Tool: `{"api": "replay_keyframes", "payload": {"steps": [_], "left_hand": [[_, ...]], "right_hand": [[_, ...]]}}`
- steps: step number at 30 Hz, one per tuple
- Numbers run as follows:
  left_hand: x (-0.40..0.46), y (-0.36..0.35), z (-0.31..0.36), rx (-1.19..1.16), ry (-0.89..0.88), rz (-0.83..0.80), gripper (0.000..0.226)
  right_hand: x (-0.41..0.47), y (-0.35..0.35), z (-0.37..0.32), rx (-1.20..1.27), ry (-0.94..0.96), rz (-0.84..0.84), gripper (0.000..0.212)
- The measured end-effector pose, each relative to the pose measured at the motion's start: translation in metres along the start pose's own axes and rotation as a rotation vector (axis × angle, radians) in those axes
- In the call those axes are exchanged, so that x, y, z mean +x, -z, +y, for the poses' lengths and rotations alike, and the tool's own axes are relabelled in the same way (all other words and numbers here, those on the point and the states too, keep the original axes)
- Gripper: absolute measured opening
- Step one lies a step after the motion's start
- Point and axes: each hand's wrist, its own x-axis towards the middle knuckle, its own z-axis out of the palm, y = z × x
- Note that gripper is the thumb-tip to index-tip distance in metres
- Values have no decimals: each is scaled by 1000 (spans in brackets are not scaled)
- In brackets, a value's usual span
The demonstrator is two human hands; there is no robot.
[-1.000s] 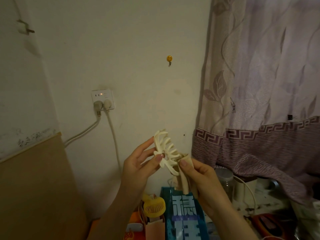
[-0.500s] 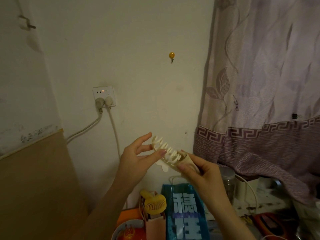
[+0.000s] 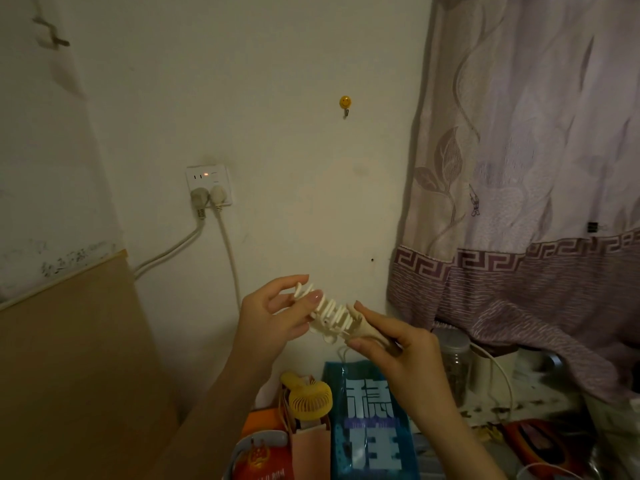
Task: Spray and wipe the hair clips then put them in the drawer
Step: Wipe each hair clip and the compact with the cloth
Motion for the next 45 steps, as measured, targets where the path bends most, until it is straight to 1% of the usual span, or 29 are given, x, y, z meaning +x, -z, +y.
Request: {"api": "replay_keyframes", "payload": {"steps": [3,7,11,15,18,21,24,28,31,33,39,42,45], "left_hand": [[-1,3,-2,-42,25,-16,22],[-2,6,-6,-65,32,-36,24],[-5,10,-8,-25,27,-95,30],[-9,8,-10,9,15,-181,32],[-11,4,-11,-2,11,-217,34],[-11,1,-11,-5,-20,-206,35],[-11,0,-12,-24,-60,-153,28],[-10,1,-15,-71,-75,-108,21],[-9,3,-16,-94,-84,-81,21],[-8,7,-16,-103,-90,-64,22],[-3,18,-16,-133,-90,-40,30],[-3,17,-18,-118,-93,-51,30],[-4,19,-19,-122,-84,-98,32]], "right_hand": [[0,0,-1,-10,-4,-33,42],[0,2,2,-33,-11,-59,29],[6,7,4,70,-80,-46,18],[14,8,-1,109,-92,-46,19],[18,3,-6,67,-81,-111,18],[16,-3,-6,25,-38,-168,17],[14,-6,-4,40,-28,-193,13],[11,-5,-4,28,5,-190,17],[9,-1,-5,-9,33,-188,27],[6,3,-5,-16,38,-190,25],[0,12,0,9,-38,-232,22],[-2,15,2,45,-78,-246,29],[1,19,3,99,-144,-133,35]]}}
